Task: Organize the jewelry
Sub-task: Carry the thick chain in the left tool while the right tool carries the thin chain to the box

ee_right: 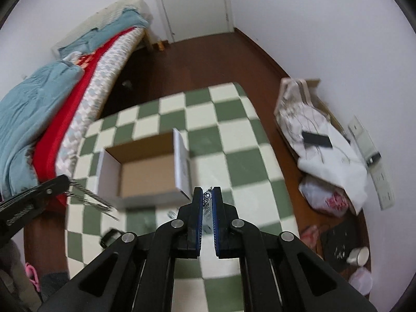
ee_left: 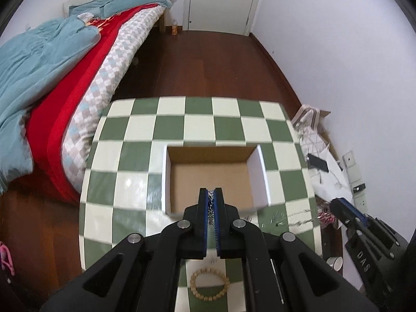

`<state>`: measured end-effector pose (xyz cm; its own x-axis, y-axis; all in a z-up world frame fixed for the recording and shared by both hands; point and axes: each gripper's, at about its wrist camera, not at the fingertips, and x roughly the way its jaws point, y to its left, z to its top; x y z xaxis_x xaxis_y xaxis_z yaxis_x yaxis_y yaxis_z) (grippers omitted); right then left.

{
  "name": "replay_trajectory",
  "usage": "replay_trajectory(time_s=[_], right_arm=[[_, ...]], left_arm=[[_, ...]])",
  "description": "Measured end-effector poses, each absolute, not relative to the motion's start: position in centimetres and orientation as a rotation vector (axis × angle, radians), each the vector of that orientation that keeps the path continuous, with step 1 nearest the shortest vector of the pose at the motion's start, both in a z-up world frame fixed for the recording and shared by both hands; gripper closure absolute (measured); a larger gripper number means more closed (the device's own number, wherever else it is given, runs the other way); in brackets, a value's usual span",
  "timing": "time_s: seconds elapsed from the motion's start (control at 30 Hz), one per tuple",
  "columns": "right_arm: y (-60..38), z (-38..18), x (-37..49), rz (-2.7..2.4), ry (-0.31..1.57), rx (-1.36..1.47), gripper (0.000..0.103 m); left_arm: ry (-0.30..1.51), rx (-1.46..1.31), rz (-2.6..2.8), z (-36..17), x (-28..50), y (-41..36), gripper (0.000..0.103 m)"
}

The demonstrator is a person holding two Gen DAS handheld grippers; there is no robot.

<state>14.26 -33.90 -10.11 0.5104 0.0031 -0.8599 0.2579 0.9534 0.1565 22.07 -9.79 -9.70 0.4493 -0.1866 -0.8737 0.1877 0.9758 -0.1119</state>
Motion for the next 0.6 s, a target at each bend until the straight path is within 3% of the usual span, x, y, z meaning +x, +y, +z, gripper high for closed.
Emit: replay_trajectory(time_s=[0.23,0.6], right_arm=[[-30.6,-8.6,19.8,-0.054,1.02,0.252,0.096],[-28.3,-15.7,27.7,0.03,1.21,0.254,0.096]], left_arm=[[1.086,0.019,-0.231,-9.6,26.7,-10.0,0.102],[1.249,-0.023,-0.221,-15.8,32.5,-8.7,0.101]])
